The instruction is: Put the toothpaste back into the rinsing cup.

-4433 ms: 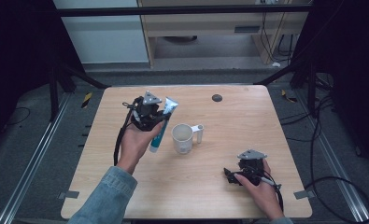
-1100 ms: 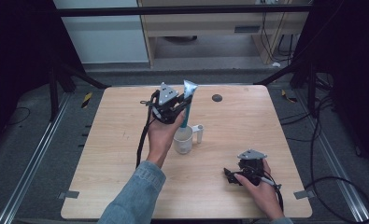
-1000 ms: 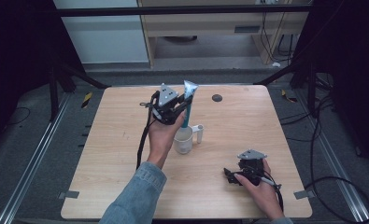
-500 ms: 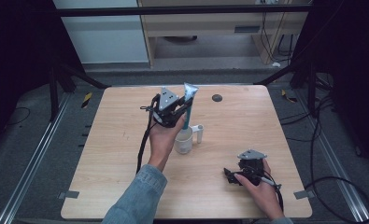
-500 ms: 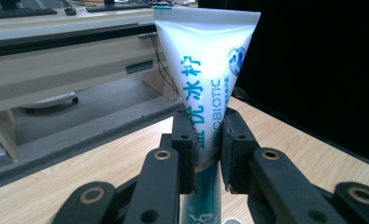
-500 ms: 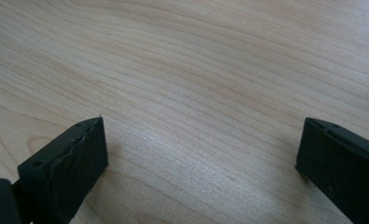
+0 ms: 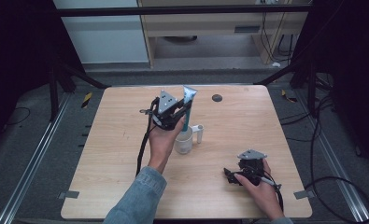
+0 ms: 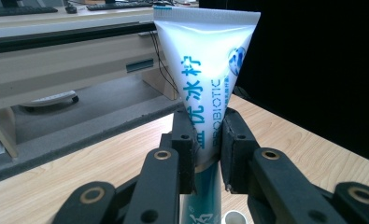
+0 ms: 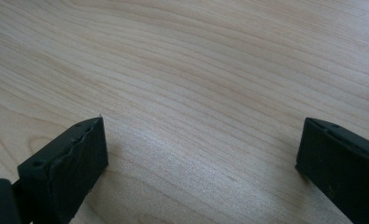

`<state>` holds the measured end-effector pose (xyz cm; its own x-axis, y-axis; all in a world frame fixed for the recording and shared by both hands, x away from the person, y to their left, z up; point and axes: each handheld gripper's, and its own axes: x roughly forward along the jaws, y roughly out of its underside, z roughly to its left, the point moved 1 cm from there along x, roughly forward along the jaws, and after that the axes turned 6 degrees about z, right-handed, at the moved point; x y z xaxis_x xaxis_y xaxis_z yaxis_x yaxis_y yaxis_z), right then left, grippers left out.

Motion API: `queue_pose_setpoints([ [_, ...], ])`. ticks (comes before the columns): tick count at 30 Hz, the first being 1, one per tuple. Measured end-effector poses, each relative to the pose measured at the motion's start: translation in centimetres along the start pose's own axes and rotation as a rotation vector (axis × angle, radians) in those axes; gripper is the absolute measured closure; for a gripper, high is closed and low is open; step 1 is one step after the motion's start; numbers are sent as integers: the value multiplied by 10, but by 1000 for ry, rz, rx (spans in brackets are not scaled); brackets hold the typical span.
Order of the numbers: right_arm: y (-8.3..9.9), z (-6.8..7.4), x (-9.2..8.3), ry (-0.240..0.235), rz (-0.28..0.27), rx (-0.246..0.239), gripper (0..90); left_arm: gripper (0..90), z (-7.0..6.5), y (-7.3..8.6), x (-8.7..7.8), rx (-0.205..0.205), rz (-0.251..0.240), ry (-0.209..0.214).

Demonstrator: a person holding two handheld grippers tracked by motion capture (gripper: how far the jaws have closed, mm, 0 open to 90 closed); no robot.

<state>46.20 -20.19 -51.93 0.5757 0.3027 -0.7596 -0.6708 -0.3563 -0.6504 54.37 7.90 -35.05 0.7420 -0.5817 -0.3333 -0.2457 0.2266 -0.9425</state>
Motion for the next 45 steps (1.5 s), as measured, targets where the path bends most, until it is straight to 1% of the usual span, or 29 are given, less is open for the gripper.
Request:
queue_pose_setpoints([
  [7, 0, 0, 0, 0, 0, 0, 22, 773, 2, 6, -2, -9, -3, -9],
  [11, 0, 0, 0, 0, 0, 0, 21, 773, 0, 9, -3, -9, -5, -24],
  [13, 0, 0, 0, 0, 0, -1, 21, 773, 0, 11, -4, -16, -3, -30],
  [17, 0, 0, 0, 0, 0, 0, 21, 773, -2, 13, -3, -16, -5, -34],
  [23, 0, 0, 0, 0, 0, 0, 21, 773, -3, 17, -1, -28, -11, -43],
  [29, 0, 0, 0, -1, -1, -1, 21, 773, -5, 21, 2, -19, 0, -52],
  [30, 0, 0, 0, -1, -1, 0, 22, 773, -5, 21, 2, -22, 1, -52],
  [33, 0, 0, 0, -1, -1, 0, 21, 773, -6, 24, 3, -14, -2, -56],
  [37, 0, 0, 0, -2, -2, -2, 21, 773, -5, 29, 4, -29, -10, -52],
  [39, 0, 0, 0, -1, -2, -2, 21, 773, -5, 31, 5, -30, -10, -53],
  [45, 0, 0, 0, -2, -2, -2, 22, 773, -4, 37, 6, -20, -3, -61],
])
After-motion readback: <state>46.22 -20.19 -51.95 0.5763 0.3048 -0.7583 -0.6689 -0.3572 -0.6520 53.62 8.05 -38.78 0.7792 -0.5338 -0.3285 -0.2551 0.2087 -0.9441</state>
